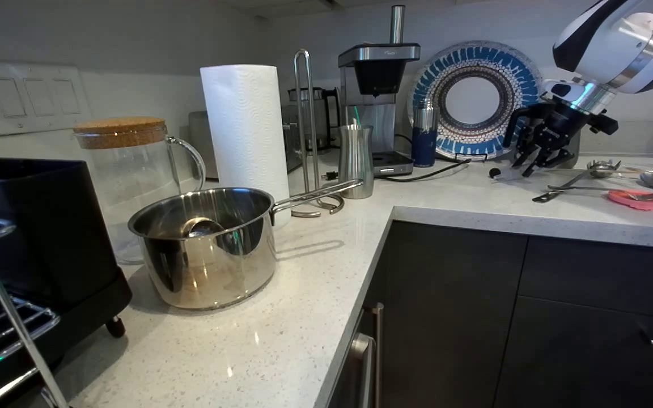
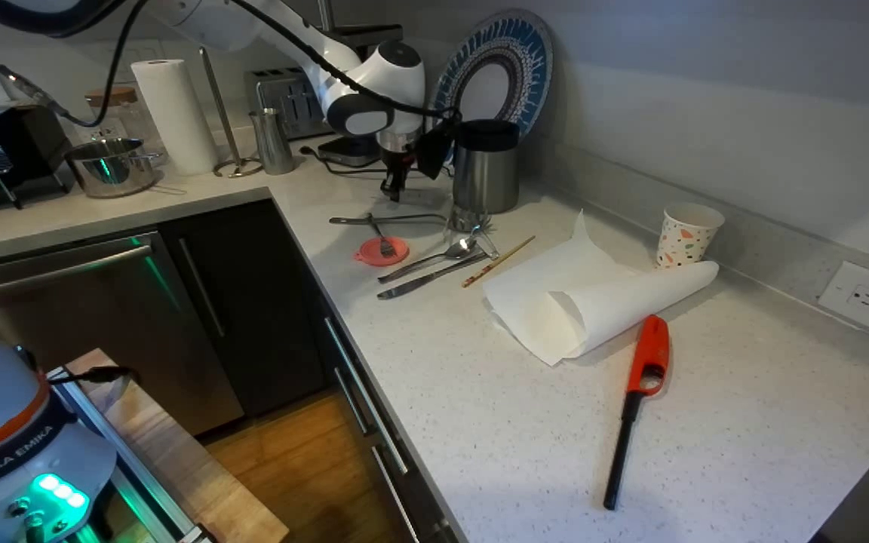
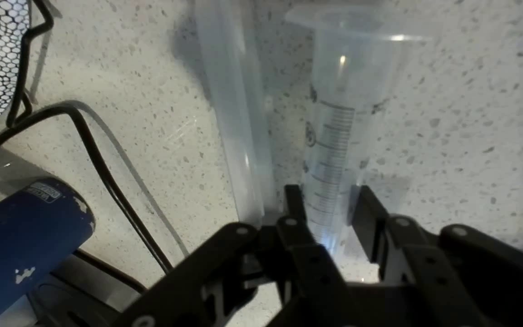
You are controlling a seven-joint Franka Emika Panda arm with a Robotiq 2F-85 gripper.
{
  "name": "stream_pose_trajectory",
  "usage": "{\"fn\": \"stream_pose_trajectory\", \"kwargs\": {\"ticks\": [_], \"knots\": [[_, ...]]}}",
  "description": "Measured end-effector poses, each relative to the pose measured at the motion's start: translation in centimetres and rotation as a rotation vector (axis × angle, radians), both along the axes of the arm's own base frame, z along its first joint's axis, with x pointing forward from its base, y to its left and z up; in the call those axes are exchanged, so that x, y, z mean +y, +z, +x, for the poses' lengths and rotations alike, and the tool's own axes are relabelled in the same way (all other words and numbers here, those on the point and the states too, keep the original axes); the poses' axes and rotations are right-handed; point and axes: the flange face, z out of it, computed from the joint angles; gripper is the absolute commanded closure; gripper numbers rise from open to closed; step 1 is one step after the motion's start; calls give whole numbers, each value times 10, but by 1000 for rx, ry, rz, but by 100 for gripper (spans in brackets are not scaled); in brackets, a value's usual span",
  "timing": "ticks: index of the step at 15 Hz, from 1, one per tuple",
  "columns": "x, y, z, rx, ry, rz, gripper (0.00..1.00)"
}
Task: Pick up the large syringe and move it to the left of the counter top
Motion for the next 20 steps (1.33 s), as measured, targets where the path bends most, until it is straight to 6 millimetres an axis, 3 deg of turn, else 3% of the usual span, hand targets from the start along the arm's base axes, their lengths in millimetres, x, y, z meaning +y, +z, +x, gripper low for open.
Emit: {"fn": "stream_pose_trajectory", "kwargs": {"ticks": [1, 2, 3, 8, 14, 20], "knots": [[0, -2, 1, -8, 12, 5, 92], [0, -3, 2, -14, 24, 9, 56], [1, -5, 3, -19, 33, 13, 41], [6, -5, 4, -42, 69, 24, 4], [27, 26, 3, -87, 92, 42, 0], [55, 66, -13, 4, -191, 154, 0]]}}
